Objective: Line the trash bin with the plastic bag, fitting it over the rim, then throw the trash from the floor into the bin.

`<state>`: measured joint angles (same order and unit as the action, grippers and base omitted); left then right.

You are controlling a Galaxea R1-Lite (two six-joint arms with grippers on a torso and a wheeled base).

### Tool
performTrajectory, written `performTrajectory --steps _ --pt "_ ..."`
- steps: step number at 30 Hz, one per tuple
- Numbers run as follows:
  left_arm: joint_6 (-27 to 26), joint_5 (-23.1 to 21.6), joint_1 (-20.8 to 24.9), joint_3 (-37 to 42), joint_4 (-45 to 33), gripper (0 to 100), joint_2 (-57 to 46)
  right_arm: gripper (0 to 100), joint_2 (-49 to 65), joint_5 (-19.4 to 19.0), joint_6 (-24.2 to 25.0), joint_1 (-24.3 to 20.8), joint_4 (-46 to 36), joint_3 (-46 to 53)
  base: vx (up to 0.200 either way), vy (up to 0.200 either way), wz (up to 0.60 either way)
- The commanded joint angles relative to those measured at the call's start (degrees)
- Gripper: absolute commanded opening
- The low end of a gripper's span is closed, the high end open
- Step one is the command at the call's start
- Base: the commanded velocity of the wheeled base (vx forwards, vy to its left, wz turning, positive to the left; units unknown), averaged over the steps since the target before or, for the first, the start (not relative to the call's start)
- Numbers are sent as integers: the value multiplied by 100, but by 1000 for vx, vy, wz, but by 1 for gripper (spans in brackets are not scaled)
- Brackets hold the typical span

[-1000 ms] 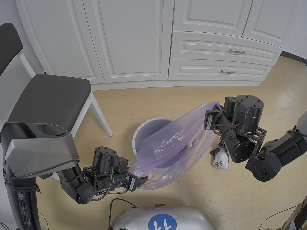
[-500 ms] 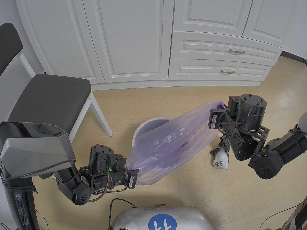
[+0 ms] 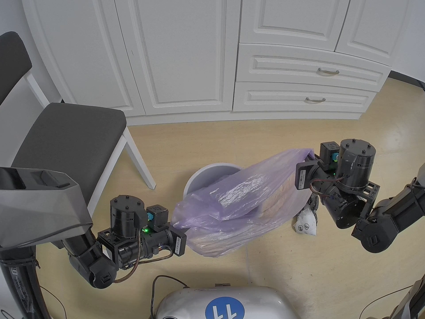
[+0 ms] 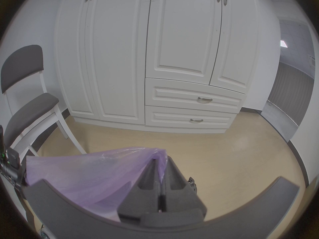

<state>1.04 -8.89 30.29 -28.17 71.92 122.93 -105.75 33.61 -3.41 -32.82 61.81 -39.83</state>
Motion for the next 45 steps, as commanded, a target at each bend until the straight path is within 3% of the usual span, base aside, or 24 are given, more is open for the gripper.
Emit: performTrajectory --steps 1,9,13,16,23,30,32,35,45 --pt "2 19 -15 22 -12 0 -349 0 116 -83 -19 56 -19 98 0 0 0" --pt "19 71 -15 -30 -267 0 -955 0 319 -294 -28 56 -160 230 0 0 0" --pt "107 63 -50 -162 -987 0 -1526 0 626 -566 51 56 -723 230 0 0 0" --pt "459 63 -103 -435 -1778 0 -2027 0 784 -610 183 56 -1092 186 0 0 0" --pt "916 63 -120 -944 -3062 0 -2423 0 899 -751 210 30 -1241 247 0 0 0" --pt "925 63 -147 -997 -3202 0 -2528 0 1356 -997 412 -58 -2173 168 0 0 0" --pt "986 36 -155 -1120 -3607 0 -2730 0 1584 -1278 605 -102 -2630 80 0 0 0" --pt "1303 -17 -138 -1366 -4178 0 -2959 0 1646 -1313 719 -102 -2964 -43 0 0 0" --pt "1478 -113 -120 -1402 -4371 0 -3021 0 1558 -1331 746 -93 -2955 -43 0 0 0"
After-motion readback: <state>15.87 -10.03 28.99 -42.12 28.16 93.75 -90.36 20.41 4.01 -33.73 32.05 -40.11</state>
